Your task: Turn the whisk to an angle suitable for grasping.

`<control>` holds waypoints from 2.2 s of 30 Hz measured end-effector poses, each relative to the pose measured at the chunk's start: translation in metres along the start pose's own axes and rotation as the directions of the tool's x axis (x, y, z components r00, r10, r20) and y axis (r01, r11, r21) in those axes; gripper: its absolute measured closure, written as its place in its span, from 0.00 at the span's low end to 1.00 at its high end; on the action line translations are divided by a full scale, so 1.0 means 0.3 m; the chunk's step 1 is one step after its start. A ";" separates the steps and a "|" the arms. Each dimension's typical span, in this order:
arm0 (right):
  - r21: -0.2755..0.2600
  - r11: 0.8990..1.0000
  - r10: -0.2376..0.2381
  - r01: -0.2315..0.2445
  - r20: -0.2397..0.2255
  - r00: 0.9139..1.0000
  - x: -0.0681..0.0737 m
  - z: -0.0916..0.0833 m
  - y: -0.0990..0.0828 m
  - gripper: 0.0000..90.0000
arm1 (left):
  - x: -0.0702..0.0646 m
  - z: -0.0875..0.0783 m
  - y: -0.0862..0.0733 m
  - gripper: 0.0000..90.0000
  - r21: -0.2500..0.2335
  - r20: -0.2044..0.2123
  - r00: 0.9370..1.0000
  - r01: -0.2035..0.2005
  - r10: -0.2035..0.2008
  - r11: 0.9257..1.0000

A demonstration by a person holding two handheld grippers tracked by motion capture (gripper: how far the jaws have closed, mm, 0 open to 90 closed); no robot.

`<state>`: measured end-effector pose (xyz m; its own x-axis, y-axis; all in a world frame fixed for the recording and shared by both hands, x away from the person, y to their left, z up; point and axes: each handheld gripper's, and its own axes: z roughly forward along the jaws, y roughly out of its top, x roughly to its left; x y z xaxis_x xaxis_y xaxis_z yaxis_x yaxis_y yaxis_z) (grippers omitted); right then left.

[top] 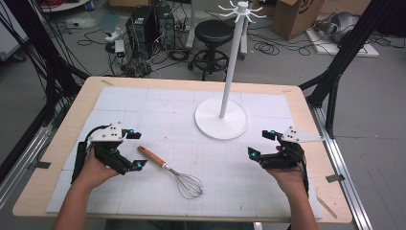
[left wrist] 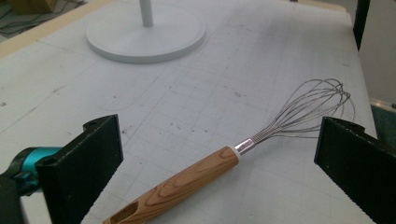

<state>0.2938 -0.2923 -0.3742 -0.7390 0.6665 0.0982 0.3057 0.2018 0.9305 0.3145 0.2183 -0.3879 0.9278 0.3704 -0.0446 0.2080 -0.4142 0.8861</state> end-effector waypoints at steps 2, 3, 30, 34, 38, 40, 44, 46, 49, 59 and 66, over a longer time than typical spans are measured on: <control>0.001 1.000 0.001 -0.001 0.001 1.000 -0.001 0.000 -0.001 0.11 | 0.002 0.020 0.011 0.02 0.038 0.009 1.000 -0.013 0.012 0.999; 0.001 1.000 0.002 -0.002 0.001 1.000 0.000 0.000 0.000 0.11 | 0.002 0.031 0.017 0.02 0.053 0.012 1.000 -0.018 0.017 0.998; 0.031 0.999 0.006 -0.006 0.002 1.000 -0.005 0.019 -0.018 0.11 | 0.035 0.256 -0.028 0.33 0.435 0.115 0.990 -0.120 0.077 0.892; 0.028 1.000 0.002 -0.002 0.001 1.000 -0.005 0.019 -0.018 0.11 | 0.034 0.266 -0.028 0.35 0.450 0.124 0.987 -0.144 0.098 0.882; 0.026 1.000 0.007 -0.007 0.005 1.000 -0.006 0.015 -0.018 0.11 | 0.026 0.264 -0.024 0.43 0.450 0.136 0.984 -0.161 0.111 0.878; 0.025 1.000 0.012 -0.012 0.007 1.000 -0.007 0.013 -0.018 0.11 | 0.016 0.261 -0.021 0.52 0.449 0.154 0.981 -0.175 0.116 0.876; 0.020 1.000 0.010 -0.010 0.009 1.000 -0.010 0.010 -0.017 0.11 | 0.010 0.259 -0.019 0.59 0.446 0.166 0.978 -0.189 0.127 0.875; 0.019 1.000 0.012 -0.013 0.008 1.000 -0.011 0.008 -0.017 0.11 | 0.005 0.258 -0.017 0.62 0.447 0.180 0.974 -0.206 0.138 0.871; 0.011 1.000 0.010 -0.010 0.013 1.000 -0.014 0.002 -0.015 0.11 | 0.000 0.260 -0.016 0.66 0.443 0.181 0.973 -0.211 0.143 0.871; 0.004 1.000 0.012 -0.012 0.019 1.000 -0.013 -0.007 -0.010 0.11 | -0.040 0.292 0.006 0.78 0.441 0.171 0.962 -0.270 0.215 0.856; -0.001 1.000 0.009 -0.009 0.019 1.000 -0.014 -0.008 -0.009 0.11 | -0.070 0.361 0.034 0.79 0.420 0.161 0.964 -0.259 0.209 0.870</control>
<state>0.2945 -0.2973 -0.3762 -0.7247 0.6818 0.1001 0.3119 0.1950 0.9299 0.3307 0.1162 -0.4279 0.9883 0.1366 0.0680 0.0709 -0.8057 0.5881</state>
